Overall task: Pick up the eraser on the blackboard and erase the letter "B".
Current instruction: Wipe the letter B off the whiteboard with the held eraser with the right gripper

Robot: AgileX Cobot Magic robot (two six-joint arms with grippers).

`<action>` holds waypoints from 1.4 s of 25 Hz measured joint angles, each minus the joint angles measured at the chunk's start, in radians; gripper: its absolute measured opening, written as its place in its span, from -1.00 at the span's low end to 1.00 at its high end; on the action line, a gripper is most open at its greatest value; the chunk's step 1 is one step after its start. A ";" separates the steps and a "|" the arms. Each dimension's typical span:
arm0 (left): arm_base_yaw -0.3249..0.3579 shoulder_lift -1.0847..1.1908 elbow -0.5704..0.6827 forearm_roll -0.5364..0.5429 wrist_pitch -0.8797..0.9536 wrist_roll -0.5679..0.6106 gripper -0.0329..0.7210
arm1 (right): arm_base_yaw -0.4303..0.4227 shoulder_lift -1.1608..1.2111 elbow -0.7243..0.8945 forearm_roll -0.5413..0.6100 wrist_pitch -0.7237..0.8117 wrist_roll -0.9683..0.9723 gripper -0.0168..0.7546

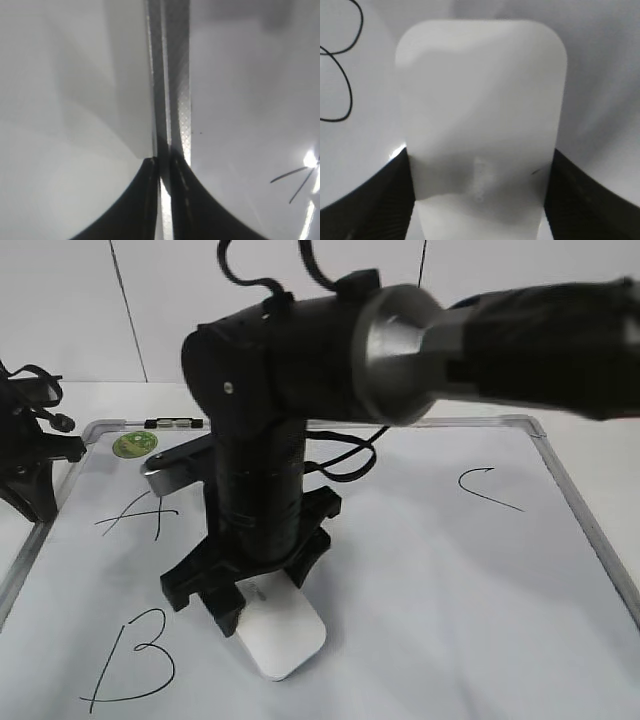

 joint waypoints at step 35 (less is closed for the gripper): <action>0.000 0.000 0.000 -0.007 0.000 0.000 -0.79 | 0.268 0.174 -0.211 -0.065 0.053 -0.104 0.43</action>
